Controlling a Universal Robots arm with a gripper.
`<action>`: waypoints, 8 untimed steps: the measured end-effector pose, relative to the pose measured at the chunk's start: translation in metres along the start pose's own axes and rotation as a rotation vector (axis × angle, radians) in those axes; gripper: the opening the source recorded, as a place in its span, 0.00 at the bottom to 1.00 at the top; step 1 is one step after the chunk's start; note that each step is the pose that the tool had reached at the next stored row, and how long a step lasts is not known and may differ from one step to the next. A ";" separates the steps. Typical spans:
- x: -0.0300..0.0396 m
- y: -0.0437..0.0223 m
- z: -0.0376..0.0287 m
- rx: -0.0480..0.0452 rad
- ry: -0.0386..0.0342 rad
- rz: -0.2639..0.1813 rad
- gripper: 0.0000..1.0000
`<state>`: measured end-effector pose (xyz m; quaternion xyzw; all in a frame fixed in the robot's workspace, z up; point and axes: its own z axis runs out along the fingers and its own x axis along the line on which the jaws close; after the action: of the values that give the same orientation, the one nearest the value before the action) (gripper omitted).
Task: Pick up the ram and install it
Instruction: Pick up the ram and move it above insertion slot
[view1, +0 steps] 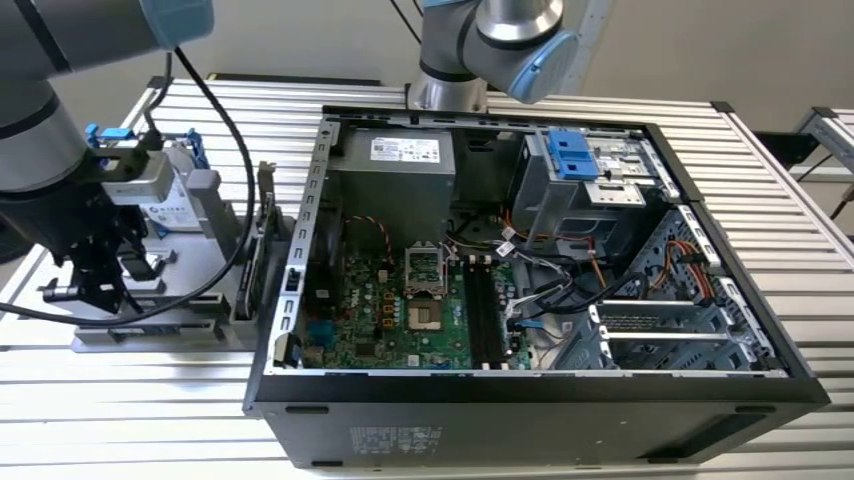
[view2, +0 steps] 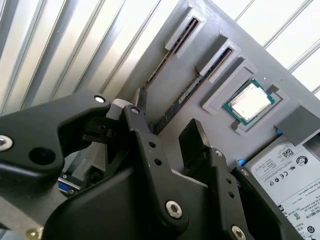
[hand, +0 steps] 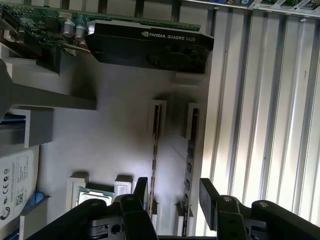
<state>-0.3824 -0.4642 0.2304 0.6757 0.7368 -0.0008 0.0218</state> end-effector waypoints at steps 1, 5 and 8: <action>0.0000 0.0000 0.0000 0.0001 0.0000 0.000 1.00; 0.0000 0.0001 0.0002 -0.0001 0.0002 0.000 1.00; -0.0003 0.0003 0.0008 -0.0004 0.0025 0.000 1.00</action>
<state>-0.3821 -0.4645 0.2296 0.6756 0.7369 0.0003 0.0210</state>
